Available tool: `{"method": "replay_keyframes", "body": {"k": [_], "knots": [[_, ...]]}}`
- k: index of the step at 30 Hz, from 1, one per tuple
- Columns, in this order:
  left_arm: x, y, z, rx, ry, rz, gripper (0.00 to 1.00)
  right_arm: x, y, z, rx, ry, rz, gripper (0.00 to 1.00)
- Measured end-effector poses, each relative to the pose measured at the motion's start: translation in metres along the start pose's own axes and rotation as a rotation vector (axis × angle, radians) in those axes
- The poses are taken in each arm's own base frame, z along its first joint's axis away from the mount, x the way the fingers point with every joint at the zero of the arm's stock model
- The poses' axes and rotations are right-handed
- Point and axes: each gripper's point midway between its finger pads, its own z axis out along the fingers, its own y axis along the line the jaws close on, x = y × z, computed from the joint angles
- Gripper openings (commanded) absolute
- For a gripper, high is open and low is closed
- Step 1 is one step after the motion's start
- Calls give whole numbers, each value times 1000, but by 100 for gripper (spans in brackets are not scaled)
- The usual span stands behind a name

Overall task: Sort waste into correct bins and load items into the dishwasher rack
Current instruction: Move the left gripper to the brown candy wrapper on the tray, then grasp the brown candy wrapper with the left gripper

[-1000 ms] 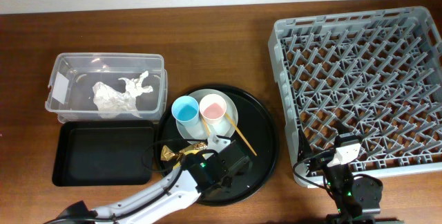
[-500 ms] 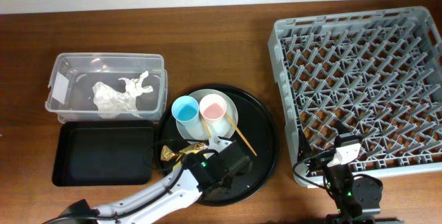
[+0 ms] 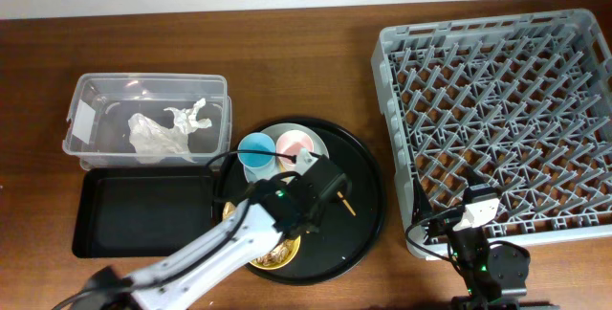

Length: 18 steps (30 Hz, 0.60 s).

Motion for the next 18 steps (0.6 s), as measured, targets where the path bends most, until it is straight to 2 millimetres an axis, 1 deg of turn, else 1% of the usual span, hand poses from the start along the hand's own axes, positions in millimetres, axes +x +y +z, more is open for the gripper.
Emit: {"method": "replay_keyframes", "body": {"k": [4, 8, 12, 13, 15, 18], "knots": [[-2, -8, 29, -10, 10, 22, 54, 0, 0, 0, 0, 0, 0, 99], [-1, -3, 41, -60, 18, 35, 54, 0, 0, 0, 0, 0, 0, 99], [-3, 3, 43, -100, 10, 40, 52, 0, 0, 0, 0, 0, 0, 99], [-3, 4, 43, -105, 7, 42, 47, 0, 0, 0, 0, 0, 0, 98], [-4, 5, 43, -112, 2, 43, 42, 0, 0, 0, 0, 0, 0, 99], [0, 7, 46, -120, 7, 52, 42, 0, 0, 0, 0, 0, 0, 99]]}}
